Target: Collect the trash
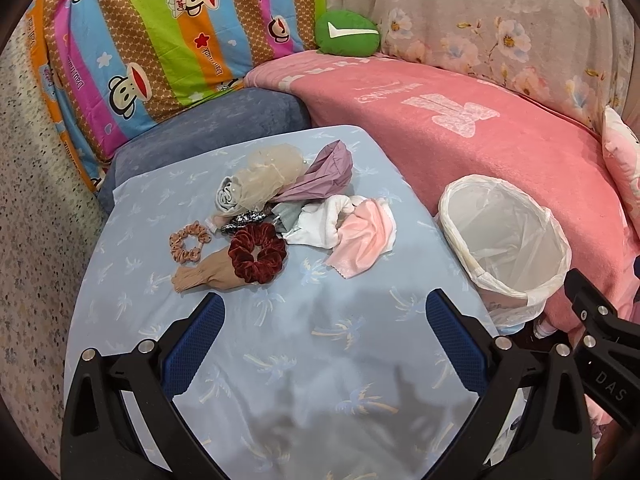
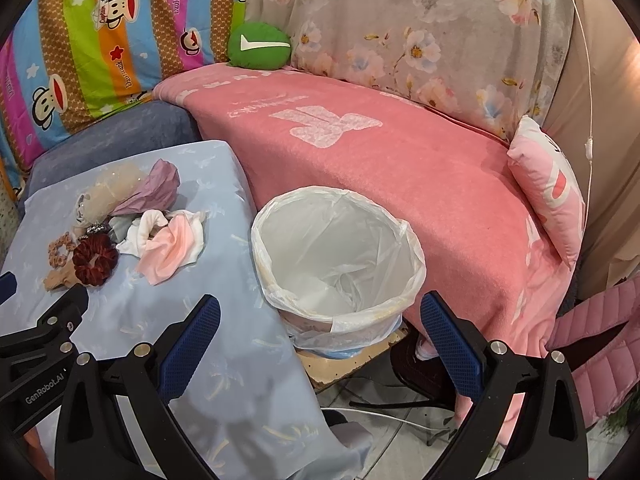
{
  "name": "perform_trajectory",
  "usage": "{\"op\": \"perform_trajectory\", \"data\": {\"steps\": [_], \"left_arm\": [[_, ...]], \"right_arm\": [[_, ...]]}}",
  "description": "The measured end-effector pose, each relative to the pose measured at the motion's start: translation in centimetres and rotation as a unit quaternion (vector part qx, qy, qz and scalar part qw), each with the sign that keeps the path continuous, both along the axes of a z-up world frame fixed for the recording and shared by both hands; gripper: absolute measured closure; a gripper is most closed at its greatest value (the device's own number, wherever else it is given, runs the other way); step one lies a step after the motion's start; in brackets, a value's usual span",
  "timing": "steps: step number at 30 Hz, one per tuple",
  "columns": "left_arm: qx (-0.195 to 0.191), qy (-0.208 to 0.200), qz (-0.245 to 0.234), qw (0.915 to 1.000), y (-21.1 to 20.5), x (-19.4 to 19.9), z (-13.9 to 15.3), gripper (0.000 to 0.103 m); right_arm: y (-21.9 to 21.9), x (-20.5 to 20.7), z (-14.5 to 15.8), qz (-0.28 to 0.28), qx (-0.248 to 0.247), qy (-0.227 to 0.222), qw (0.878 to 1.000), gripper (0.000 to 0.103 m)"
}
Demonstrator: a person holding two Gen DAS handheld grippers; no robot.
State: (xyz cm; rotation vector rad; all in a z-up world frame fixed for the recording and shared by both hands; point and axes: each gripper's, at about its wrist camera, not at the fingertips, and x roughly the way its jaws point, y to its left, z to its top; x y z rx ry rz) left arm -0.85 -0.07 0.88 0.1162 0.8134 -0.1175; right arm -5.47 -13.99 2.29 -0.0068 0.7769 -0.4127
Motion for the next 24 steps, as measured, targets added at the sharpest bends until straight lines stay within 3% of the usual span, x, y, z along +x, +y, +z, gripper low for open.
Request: {"op": "perform_trajectory", "data": {"steps": [11,16,24], "left_arm": [[-0.012,-0.007,-0.011,0.9999,1.1,1.5,-0.4,0.007],[-0.029,0.004,-0.004,0.9996,3.1,3.1,-1.4,0.007],[-0.017,0.001,0.018,0.9997,7.0,5.9,-3.2,0.007]], "right_arm": [[-0.1,0.5,-0.1,-0.015,0.016,-0.018,1.000,0.006],[0.4,1.3,-0.4,-0.010,0.029,-0.029,0.999,0.006],[2.9,4.3,-1.7,0.012,0.049,-0.049,0.998,0.006]]}}
